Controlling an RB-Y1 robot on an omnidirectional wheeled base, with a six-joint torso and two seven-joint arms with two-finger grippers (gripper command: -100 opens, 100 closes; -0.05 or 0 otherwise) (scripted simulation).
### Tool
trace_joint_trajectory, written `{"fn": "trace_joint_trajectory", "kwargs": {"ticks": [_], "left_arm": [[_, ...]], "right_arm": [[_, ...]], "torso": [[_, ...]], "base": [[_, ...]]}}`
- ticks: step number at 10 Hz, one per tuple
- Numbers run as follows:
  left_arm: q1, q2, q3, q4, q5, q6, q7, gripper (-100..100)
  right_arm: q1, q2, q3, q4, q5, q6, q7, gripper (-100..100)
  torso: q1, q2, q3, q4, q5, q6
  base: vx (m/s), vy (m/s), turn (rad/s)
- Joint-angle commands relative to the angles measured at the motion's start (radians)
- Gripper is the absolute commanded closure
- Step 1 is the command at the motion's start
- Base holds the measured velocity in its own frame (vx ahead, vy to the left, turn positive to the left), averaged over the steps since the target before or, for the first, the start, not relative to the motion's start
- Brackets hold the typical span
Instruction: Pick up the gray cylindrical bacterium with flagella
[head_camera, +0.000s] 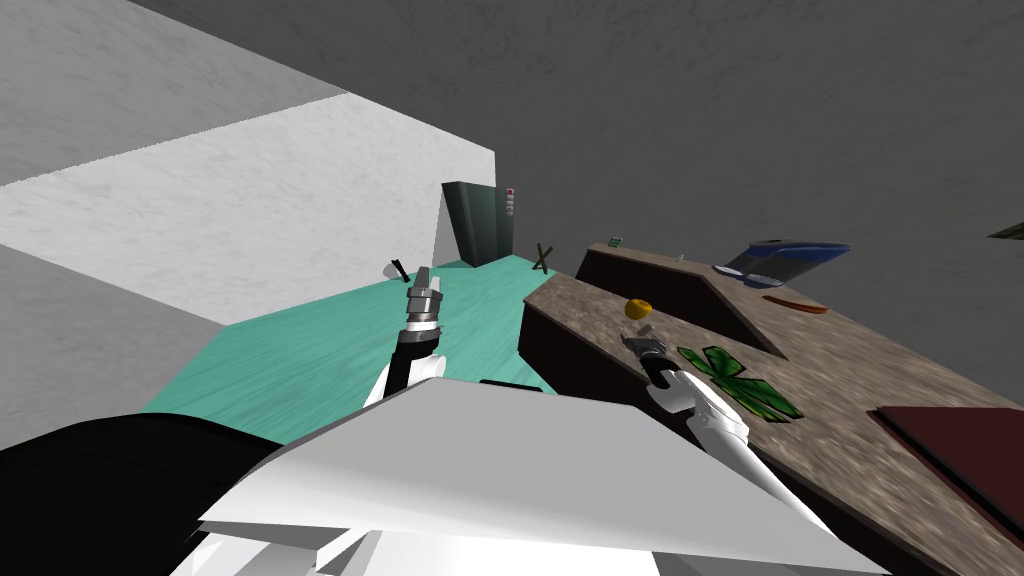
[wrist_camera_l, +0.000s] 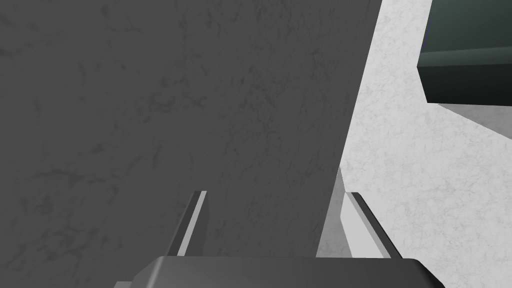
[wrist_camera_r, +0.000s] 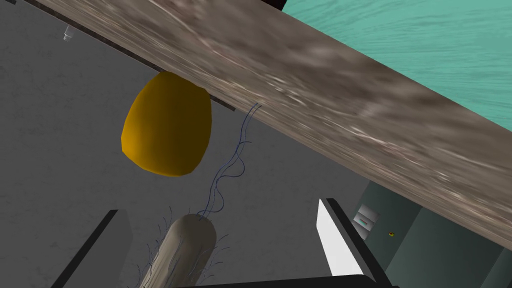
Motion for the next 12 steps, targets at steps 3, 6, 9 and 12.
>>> {"fn": "trace_joint_trajectory", "kwargs": {"ticks": [3,6,9,12], "left_arm": [[0.0,0.0,0.0,0.0,0.0,0.0,0.0,0],[0.0,0.0,0.0,0.0,0.0,0.0,0.0,0],[0.0,0.0,0.0,0.0,0.0,0.0,0.0,0],[0.0,0.0,0.0,0.0,0.0,0.0,0.0,0]], "right_arm": [[0.013,-0.001,0.02,-0.03,0.108,0.027,-0.106,-100],[0.026,-0.002,0.039,-0.06,0.183,0.056,-0.186,-100],[0.039,-0.004,0.059,-0.09,0.255,0.084,-0.269,-100],[0.039,-0.004,0.059,-0.09,0.311,0.084,-0.348,-100]], "torso": [[-0.001,-0.001,0.0,0.0,0.0,0.0],[-0.001,0.0,0.0,0.0,0.0,0.0],[0.0,0.0,0.0,0.0,0.0,0.0],[-0.001,-0.001,0.0,0.0,0.0,0.0]], "base": [[0.014,-0.022,-0.011],[0.011,-0.018,-0.011],[0.008,-0.01,-0.007],[0.011,-0.017,-0.002]]}}
